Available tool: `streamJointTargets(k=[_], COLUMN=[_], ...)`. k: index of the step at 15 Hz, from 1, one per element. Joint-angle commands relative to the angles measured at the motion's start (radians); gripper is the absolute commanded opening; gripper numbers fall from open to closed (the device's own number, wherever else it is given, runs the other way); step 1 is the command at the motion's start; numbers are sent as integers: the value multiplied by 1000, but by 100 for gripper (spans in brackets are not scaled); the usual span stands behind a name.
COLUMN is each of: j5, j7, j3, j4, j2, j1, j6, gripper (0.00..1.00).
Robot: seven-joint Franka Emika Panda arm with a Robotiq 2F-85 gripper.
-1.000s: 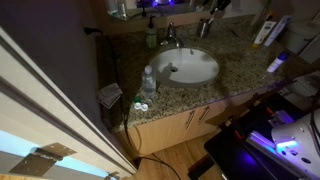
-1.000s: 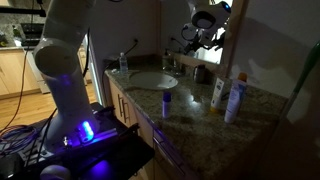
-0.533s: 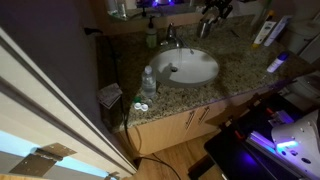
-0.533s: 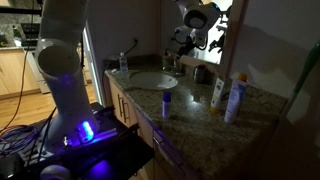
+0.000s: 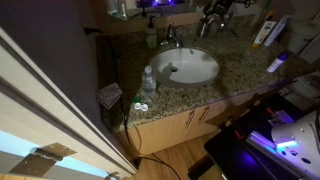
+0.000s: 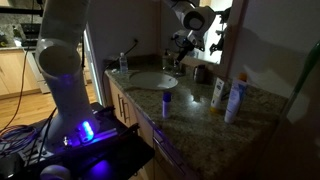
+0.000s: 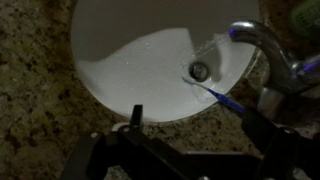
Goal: Pick up the tooth brush wet it and put it back in the holder then close the tap
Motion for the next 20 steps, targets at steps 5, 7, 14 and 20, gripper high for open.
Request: streamJointTargets(k=[5, 7, 14, 20], j5=[-87, -124, -119, -122], j7=[-91, -163, -281, -410], j3=[18, 36, 99, 118], j4=[7, -24, -44, -78], j2=[32, 36, 83, 102], j1=[30, 56, 97, 84], j6=[69, 144, 300, 342], gripper=[100, 100, 100, 100])
